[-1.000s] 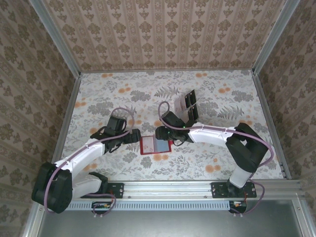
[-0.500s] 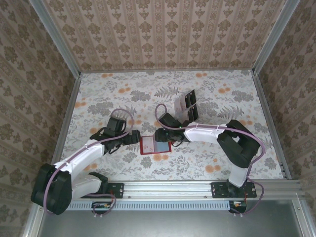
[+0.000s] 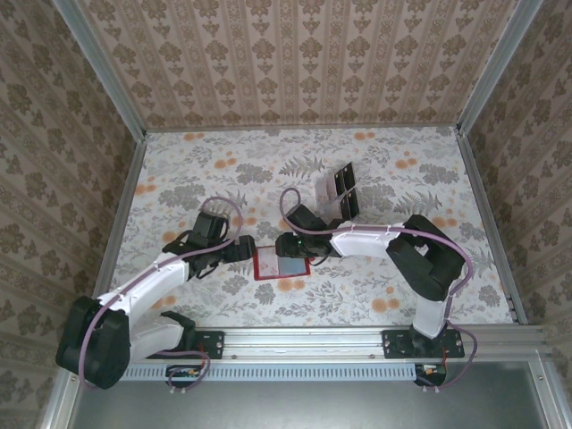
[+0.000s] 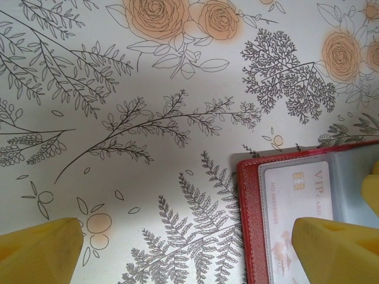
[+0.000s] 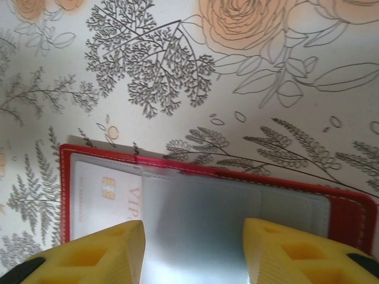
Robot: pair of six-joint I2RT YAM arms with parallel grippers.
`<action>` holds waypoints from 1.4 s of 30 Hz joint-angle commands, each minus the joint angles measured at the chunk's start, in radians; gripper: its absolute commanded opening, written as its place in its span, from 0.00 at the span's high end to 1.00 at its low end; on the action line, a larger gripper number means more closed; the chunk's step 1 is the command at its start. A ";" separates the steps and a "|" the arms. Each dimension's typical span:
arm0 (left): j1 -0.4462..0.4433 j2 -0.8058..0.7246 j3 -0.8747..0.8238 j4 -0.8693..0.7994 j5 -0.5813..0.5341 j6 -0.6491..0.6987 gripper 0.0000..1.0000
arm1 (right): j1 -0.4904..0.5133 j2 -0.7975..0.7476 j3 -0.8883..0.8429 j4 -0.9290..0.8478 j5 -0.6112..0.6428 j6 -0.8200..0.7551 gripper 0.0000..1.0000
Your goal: Put the credit cards into the card holder
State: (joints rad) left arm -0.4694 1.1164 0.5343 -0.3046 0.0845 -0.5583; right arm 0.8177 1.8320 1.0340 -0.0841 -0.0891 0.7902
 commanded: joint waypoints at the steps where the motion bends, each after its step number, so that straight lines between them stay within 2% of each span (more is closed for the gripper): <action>1: 0.005 -0.028 -0.019 0.019 0.030 -0.023 0.00 | 0.002 0.030 -0.026 0.058 -0.049 0.063 0.51; 9: -0.069 -0.081 -0.083 0.050 0.035 -0.060 0.00 | 0.003 0.043 -0.069 0.159 -0.063 0.168 0.51; 22: -0.276 -0.184 -0.218 0.225 -0.060 -0.196 0.00 | 0.001 0.021 -0.137 0.239 -0.046 0.276 0.51; 29: -0.335 -0.108 -0.198 0.326 -0.084 -0.202 0.00 | 0.001 0.016 -0.143 0.241 -0.038 0.289 0.51; 42: -0.392 0.056 -0.131 0.418 -0.107 -0.184 0.00 | -0.001 0.014 -0.166 0.258 -0.037 0.306 0.51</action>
State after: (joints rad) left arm -0.8486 1.1545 0.3660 0.0734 -0.0032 -0.7414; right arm 0.8158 1.8393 0.9070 0.2409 -0.1356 1.0782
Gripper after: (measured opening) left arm 0.997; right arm 0.490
